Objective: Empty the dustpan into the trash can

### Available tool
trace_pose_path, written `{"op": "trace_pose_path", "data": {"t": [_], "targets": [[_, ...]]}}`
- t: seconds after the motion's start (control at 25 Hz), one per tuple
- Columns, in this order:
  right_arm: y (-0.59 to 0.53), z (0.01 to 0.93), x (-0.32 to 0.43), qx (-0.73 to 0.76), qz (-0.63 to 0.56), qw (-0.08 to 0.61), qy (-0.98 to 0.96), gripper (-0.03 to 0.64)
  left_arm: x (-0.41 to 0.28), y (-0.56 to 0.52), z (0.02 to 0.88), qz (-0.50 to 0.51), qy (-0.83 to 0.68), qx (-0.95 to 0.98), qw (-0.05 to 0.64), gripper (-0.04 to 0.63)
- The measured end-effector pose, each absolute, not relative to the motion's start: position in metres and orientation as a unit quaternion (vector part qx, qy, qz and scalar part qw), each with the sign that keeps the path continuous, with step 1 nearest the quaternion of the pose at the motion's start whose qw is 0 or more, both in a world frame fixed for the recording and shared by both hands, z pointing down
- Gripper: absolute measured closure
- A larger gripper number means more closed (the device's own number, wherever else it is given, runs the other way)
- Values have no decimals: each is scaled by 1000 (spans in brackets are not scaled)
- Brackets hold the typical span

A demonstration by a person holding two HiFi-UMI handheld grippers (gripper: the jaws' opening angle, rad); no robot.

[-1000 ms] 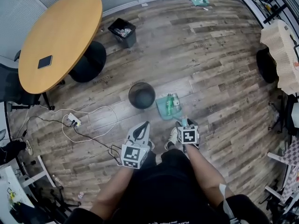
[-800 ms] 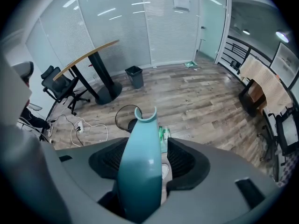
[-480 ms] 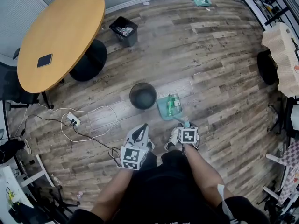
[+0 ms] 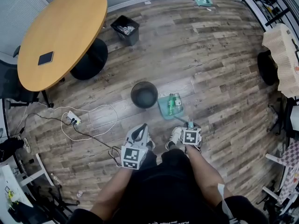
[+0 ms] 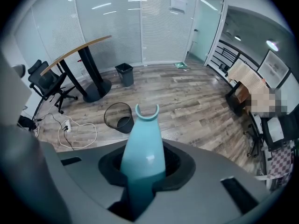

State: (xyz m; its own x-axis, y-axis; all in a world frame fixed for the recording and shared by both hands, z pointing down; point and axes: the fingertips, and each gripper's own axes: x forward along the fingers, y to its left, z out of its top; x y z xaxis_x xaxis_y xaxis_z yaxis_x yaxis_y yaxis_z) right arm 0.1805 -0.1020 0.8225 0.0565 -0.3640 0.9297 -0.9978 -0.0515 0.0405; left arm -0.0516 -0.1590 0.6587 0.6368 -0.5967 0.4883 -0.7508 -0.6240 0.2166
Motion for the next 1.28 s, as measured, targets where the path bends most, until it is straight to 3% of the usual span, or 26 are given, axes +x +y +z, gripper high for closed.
{"op": "trace_pose_path", "data": {"t": [0.68, 1.28], "targets": [[-75, 790, 173, 652, 341, 380, -561, 518, -73, -139, 666, 202, -349, 895, 192, 574], [-28, 737, 223, 649, 269, 348, -621, 518, -48, -77, 637, 179, -430, 867, 179, 574]]}}
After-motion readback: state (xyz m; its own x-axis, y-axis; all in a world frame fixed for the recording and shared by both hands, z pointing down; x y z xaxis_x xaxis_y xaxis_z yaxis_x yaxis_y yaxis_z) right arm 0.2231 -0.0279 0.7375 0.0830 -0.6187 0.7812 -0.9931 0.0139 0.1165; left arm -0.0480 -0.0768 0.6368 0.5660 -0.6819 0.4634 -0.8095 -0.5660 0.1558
